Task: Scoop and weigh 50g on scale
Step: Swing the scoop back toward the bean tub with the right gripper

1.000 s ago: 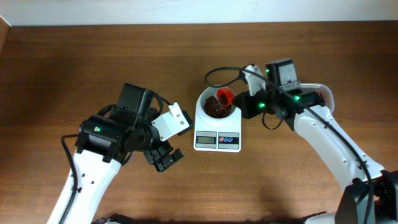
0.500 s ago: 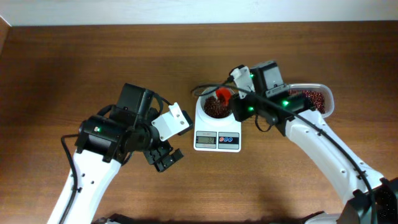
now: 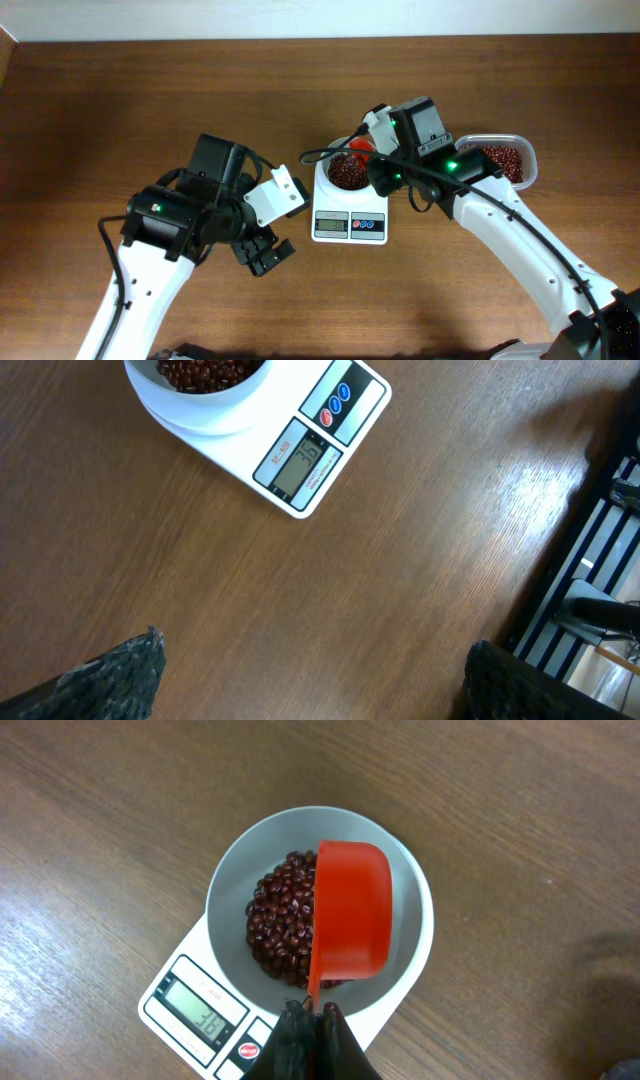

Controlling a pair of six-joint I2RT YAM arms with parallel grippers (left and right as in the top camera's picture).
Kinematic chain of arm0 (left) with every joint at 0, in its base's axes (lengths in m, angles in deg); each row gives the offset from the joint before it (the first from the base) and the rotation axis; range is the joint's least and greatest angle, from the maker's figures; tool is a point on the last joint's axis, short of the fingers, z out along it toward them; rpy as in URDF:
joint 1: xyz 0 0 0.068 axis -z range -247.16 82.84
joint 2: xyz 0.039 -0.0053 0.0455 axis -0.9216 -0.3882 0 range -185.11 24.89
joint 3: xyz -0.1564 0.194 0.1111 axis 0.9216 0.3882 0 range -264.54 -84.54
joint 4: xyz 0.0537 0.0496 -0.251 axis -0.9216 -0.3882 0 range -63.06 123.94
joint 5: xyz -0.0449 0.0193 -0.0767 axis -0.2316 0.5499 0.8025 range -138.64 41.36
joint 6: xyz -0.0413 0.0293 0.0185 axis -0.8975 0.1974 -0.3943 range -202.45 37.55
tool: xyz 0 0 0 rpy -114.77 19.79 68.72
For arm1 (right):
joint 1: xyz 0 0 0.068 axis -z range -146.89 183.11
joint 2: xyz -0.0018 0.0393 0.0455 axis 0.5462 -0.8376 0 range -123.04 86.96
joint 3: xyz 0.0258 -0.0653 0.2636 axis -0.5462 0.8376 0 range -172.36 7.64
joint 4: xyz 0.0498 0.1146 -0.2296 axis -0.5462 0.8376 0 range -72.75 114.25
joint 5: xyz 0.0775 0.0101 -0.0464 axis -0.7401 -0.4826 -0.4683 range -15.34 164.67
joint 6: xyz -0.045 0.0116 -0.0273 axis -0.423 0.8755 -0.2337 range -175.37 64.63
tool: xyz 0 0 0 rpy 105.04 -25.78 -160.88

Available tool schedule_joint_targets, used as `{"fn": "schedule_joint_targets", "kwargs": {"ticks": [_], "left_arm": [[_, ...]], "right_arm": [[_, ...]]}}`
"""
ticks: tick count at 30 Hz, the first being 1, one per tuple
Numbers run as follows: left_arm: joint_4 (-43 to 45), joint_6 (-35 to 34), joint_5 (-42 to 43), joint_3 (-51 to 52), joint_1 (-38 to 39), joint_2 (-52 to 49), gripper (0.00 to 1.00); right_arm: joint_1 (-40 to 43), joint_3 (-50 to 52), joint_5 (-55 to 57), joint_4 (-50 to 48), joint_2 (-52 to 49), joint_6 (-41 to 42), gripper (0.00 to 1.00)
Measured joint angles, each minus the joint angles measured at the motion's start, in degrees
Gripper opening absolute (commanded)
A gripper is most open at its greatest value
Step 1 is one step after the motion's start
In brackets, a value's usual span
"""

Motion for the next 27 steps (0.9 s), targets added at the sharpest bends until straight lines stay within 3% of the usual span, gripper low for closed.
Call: {"fn": "schedule_joint_targets", "kwargs": {"ticks": [22,27], "left_arm": [[0.0,0.0,0.0,0.0,0.0,0.0,0.99],[0.0,0.0,0.0,0.0,0.0,0.0,0.99]], "right_arm": [[-2.71,-1.99,5.95,0.87,0.0,-1.95,0.04],[3.82,-3.37,5.6,2.16,4.74,-0.09,0.04]]}}
